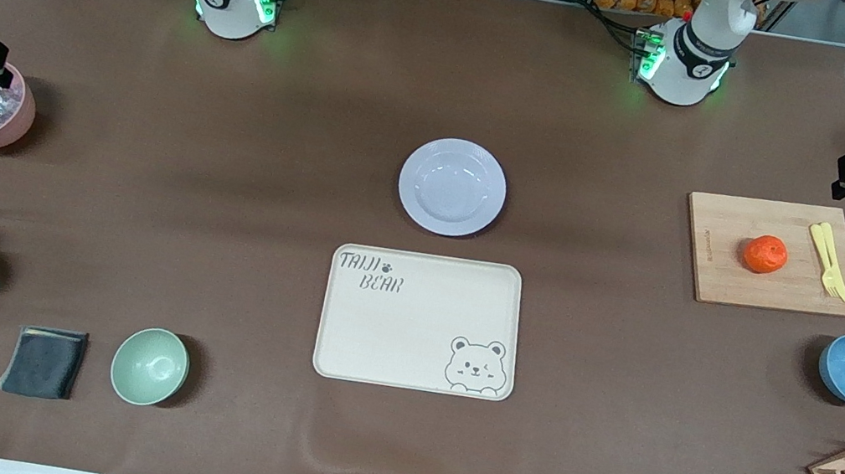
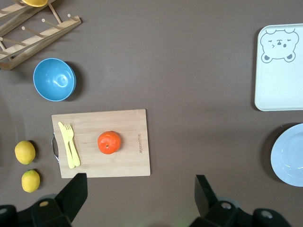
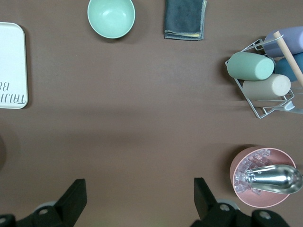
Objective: Place orange and plate with both arms
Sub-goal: 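Reach the left gripper down to the orange on the cutting board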
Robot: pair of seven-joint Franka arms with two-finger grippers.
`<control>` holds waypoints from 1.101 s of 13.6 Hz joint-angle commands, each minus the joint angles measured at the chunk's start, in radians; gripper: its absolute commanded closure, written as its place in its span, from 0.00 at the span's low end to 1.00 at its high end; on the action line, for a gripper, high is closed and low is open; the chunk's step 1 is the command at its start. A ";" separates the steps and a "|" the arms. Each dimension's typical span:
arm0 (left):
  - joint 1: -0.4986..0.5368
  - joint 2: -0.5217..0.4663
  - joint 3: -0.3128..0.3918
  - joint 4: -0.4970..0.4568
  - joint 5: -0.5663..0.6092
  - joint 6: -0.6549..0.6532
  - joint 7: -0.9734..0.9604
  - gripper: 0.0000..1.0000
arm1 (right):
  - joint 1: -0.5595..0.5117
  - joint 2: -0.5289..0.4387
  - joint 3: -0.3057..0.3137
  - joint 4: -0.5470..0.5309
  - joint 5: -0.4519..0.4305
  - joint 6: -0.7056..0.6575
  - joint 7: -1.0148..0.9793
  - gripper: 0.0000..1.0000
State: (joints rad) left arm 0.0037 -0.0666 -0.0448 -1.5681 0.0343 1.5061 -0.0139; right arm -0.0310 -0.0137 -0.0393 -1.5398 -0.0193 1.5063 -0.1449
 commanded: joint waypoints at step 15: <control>0.234 0.045 0.008 -0.603 0.013 0.492 0.028 0.00 | -0.058 0.026 0.009 -0.046 0.146 0.029 -0.004 0.00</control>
State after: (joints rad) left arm 0.2133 0.0385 -0.0254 -2.0230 0.0361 1.8950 0.0088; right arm -0.0389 0.0028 -0.0410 -1.5495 0.0644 1.5138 -0.1440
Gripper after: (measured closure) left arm 0.000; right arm 0.000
